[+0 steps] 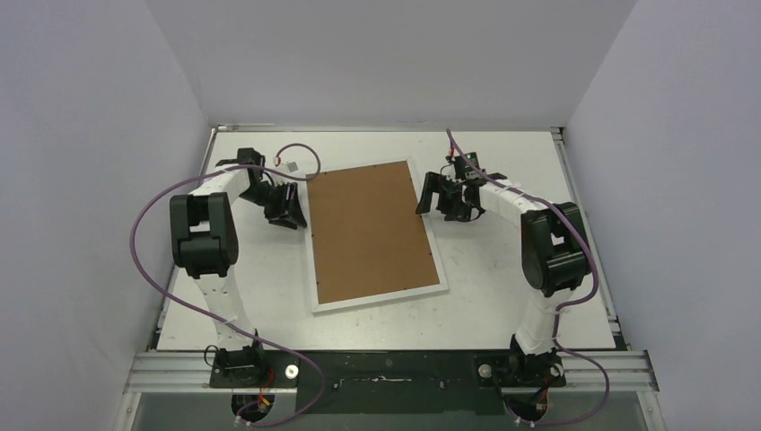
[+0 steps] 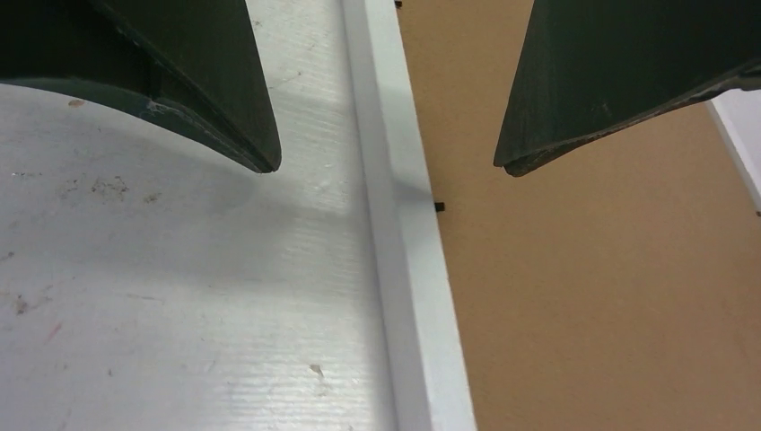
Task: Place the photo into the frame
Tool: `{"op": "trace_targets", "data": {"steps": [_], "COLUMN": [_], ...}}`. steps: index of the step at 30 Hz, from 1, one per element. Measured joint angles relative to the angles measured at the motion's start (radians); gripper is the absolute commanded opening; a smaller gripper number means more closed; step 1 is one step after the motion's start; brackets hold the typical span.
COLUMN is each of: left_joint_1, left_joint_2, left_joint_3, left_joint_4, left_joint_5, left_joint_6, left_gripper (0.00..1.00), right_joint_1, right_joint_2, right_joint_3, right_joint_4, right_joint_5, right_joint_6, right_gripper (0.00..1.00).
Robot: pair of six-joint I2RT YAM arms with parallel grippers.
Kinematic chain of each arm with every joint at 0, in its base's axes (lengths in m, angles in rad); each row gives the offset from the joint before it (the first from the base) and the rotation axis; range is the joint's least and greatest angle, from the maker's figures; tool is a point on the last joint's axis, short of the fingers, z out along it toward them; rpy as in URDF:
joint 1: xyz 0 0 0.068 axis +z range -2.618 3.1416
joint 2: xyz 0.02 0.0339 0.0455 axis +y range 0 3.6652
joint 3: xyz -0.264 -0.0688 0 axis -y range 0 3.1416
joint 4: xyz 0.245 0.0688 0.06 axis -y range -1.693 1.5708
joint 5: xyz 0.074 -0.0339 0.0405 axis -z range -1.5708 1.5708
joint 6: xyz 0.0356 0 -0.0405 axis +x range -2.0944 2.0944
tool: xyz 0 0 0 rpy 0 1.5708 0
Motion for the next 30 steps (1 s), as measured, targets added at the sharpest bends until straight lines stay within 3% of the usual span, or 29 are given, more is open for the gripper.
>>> {"op": "trace_targets", "data": {"steps": [9,22,25,30], "left_joint_1": [-0.052,-0.149,-0.160,-0.169], "left_joint_2": [-0.045,-0.096,-0.100,-0.118], "left_joint_3": [-0.140,-0.216,-0.233,-0.240], "left_joint_4": [0.030,0.068,0.076,0.079], "left_joint_5": [0.018,-0.114,-0.132,-0.158], "left_joint_6": [-0.057,-0.060,-0.061,-0.079], "left_gripper": [0.45,0.38,0.30,0.08], "right_joint_1": [0.003,0.017,0.017,0.017], "right_joint_2": [0.012,0.007,0.007,0.006], "right_joint_3": [-0.026,-0.089,-0.092,-0.109], "right_joint_4": [0.027,0.089,0.095,0.132], "right_joint_5": [-0.004,-0.054,-0.065,-0.097], "right_joint_6": [-0.001,0.033,0.037,0.052], "right_gripper": [0.86,0.86,0.86,0.87]}}
